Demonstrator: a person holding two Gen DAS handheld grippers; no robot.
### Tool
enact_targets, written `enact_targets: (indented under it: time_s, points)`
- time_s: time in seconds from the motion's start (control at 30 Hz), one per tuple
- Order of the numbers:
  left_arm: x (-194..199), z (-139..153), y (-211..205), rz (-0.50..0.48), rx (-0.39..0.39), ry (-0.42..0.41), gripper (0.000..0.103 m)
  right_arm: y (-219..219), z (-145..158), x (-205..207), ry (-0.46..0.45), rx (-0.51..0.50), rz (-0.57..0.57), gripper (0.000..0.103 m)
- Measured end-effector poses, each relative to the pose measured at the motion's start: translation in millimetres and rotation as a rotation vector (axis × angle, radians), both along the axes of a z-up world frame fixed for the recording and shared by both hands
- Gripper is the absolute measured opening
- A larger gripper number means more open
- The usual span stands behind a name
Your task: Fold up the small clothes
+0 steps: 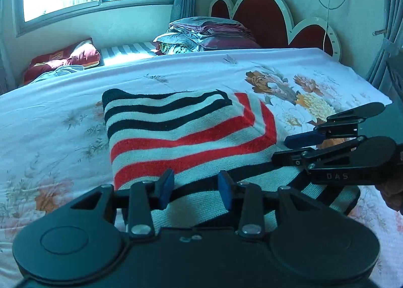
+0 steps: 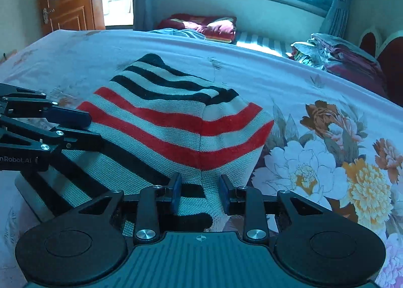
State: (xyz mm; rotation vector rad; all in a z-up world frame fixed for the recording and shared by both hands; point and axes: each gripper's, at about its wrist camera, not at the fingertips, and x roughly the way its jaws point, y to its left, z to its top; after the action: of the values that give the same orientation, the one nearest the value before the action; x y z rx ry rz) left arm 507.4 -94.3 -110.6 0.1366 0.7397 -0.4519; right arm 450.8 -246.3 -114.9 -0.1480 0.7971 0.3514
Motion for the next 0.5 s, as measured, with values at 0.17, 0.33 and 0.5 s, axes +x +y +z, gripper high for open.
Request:
enact_targets:
  time_s: [0.17, 0.33, 0.5]
  points:
    - [-12, 8, -9, 0.024, 0.057, -0.020, 0.036, -2, 14, -9, -0.018, 0.022, -0.029, 0.031]
    - [-37, 12, -3, 0.025, 0.117, -0.024, 0.036, -1, 29, -44, -0.049, 0.009, -0.010, 0.031]
    - [-54, 8, 5, 0.029, 0.149, 0.020, 0.036, 4, 27, -69, -0.050, -0.011, 0.008, 0.031]
